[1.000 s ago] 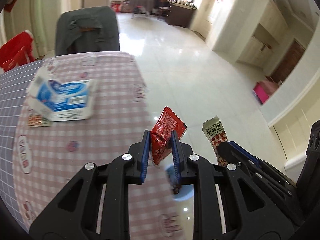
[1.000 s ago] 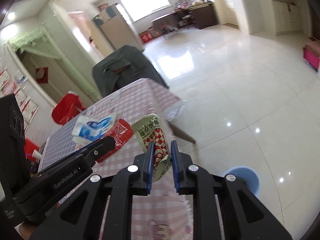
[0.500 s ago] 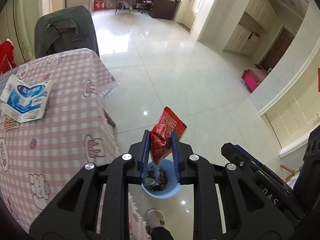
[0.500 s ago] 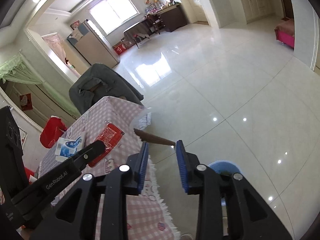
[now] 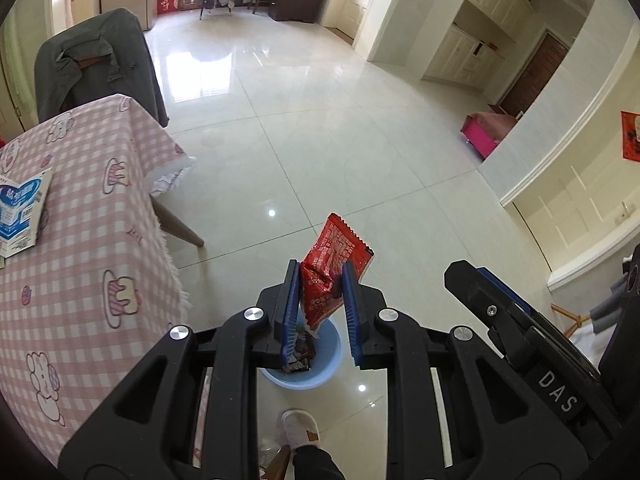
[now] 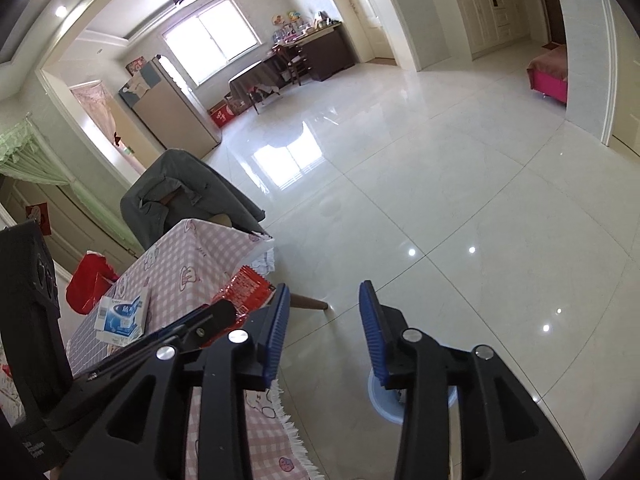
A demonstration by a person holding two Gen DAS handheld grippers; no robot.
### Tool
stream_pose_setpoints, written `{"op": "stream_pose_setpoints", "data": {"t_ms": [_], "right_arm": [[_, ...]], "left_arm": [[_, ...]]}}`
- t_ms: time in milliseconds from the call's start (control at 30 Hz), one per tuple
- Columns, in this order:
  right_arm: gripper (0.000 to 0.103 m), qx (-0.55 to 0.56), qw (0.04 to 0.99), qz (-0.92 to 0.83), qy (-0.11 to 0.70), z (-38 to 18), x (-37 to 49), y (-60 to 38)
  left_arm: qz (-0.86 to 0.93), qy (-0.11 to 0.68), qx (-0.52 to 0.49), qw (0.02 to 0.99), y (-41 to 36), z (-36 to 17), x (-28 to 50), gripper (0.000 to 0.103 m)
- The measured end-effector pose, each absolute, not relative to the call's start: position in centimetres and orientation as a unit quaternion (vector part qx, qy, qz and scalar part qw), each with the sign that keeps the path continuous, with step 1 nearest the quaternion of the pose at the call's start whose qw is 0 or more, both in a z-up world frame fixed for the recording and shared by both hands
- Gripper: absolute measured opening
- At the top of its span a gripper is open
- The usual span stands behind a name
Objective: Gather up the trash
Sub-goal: 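Carry both wrappers to the blue bucket and open the right tool over it, then open the left tool to drop the red packet into the bucket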
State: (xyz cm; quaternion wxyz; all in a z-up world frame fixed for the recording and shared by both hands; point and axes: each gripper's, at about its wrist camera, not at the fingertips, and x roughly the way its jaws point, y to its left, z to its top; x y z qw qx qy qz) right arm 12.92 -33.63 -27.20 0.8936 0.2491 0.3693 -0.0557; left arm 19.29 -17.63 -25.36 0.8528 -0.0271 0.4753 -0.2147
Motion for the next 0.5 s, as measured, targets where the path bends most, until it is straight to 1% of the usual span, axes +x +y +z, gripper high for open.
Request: {"op": "stream_pose_setpoints", "data": {"t_ms": [100, 200, 233, 267, 300, 500], "right_arm": [[0.038, 0.249, 0.896, -0.059, 0.362, -26.9, 12.9, -34.0], [0.039, 0.251, 0.898, -0.062, 0.357, -26.6, 12.7, -34.2], [0.039, 0.250, 0.898, -0.064, 0.355, -26.5, 12.7, -34.3], [0.039, 0.251, 0.898, -0.068, 0.354, -26.4, 12.6, -34.5], [0.040, 0.253, 0.898, -0.070, 0.353, -26.4, 12.8, -34.3], [0.040, 0.257, 0.895, -0.069, 0.359, -26.6, 12.9, -34.2]], "left_arm": [[-0.226, 0.474, -0.024, 0.851, -18.5, -25.1, 19.3, 0.022], [-0.230, 0.478, -0.020, 0.847, -19.2, -25.1, 19.3, 0.025], [-0.228, 0.479, -0.019, 0.847, -19.2, -25.1, 19.4, 0.035], [-0.219, 0.476, -0.019, 0.851, -19.0, -25.0, 19.5, 0.049], [-0.213, 0.473, -0.021, 0.854, -18.9, -24.9, 19.5, 0.054], [-0.205, 0.470, -0.017, 0.858, -18.0, -24.4, 19.6, 0.055]]}}
